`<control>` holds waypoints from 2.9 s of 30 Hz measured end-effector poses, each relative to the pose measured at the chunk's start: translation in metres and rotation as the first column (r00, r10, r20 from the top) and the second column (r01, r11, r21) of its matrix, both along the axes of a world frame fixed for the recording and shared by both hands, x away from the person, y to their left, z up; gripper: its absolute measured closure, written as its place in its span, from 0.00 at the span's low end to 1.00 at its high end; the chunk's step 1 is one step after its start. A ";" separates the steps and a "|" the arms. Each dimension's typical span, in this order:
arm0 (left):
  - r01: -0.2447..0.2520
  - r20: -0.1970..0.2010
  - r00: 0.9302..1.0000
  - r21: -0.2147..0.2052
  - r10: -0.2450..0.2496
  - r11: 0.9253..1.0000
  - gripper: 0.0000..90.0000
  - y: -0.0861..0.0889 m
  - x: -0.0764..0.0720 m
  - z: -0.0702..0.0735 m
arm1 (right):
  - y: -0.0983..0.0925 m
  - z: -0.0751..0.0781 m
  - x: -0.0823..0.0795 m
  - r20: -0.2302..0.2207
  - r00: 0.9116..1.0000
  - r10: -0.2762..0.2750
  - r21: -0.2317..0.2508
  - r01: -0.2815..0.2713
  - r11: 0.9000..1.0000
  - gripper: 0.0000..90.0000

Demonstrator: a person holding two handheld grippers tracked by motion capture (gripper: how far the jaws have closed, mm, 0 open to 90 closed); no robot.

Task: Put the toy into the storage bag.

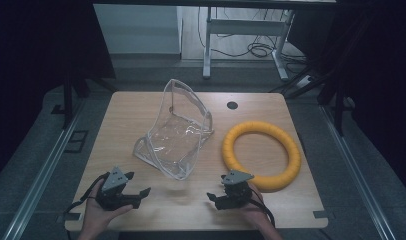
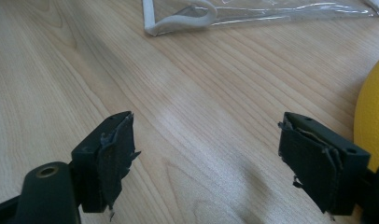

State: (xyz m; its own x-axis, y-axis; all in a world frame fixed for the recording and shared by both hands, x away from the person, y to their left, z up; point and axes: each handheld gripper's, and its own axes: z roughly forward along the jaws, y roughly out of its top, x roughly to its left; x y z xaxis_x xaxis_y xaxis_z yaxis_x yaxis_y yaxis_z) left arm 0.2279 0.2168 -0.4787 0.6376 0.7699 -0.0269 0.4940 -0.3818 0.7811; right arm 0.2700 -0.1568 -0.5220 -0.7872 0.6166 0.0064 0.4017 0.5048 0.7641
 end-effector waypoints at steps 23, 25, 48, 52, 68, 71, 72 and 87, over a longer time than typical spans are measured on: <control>0.005 -0.006 1.000 0.002 -0.005 1.000 0.23 -0.001 -0.001 -0.001 | 0.002 0.001 0.000 -0.040 0.999 0.035 0.006 -0.034 0.999 0.22; 0.006 -0.008 1.000 0.009 -0.006 1.000 0.23 0.000 -0.001 0.000 | 0.001 0.004 0.001 -0.036 0.997 0.062 0.000 -0.062 0.998 0.23; -0.013 0.008 1.000 -0.001 0.013 1.000 0.23 0.009 -0.002 0.006 | -0.028 0.088 0.039 -0.048 0.992 0.114 -0.152 -0.120 0.981 0.27; -0.012 0.008 1.000 -0.004 0.012 1.000 0.23 0.009 -0.002 0.006 | -0.028 0.091 0.043 -0.058 0.991 0.119 -0.174 -0.128 0.976 0.27; -0.017 0.009 1.000 -0.005 0.017 1.000 0.23 0.010 -0.003 0.007 | -0.048 0.086 0.064 -0.121 0.991 0.049 -0.267 -0.080 0.960 0.30; -0.016 0.008 1.000 -0.005 0.016 1.000 0.23 0.009 -0.002 0.007 | -0.050 0.083 0.066 -0.135 0.990 0.046 -0.278 -0.082 0.957 0.29; -0.015 0.007 1.000 -0.001 0.015 1.000 0.23 0.009 -0.002 0.006 | -0.051 0.080 0.068 -0.150 0.988 0.039 -0.300 -0.083 0.950 0.29; -0.010 0.004 1.000 0.000 0.010 1.000 0.23 0.008 -0.002 0.006 | -0.056 0.060 0.079 -0.235 0.972 0.014 -0.401 -0.110 0.910 0.28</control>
State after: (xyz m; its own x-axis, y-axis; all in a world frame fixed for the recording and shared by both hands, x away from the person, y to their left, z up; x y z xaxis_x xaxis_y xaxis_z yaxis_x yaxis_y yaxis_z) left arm 0.2257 0.2247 -0.4731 0.6300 0.7762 -0.0246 0.4950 -0.3769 0.7829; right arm 0.3490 -0.2133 -0.4615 -0.8316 0.5525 -0.0564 0.4940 0.7822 0.3797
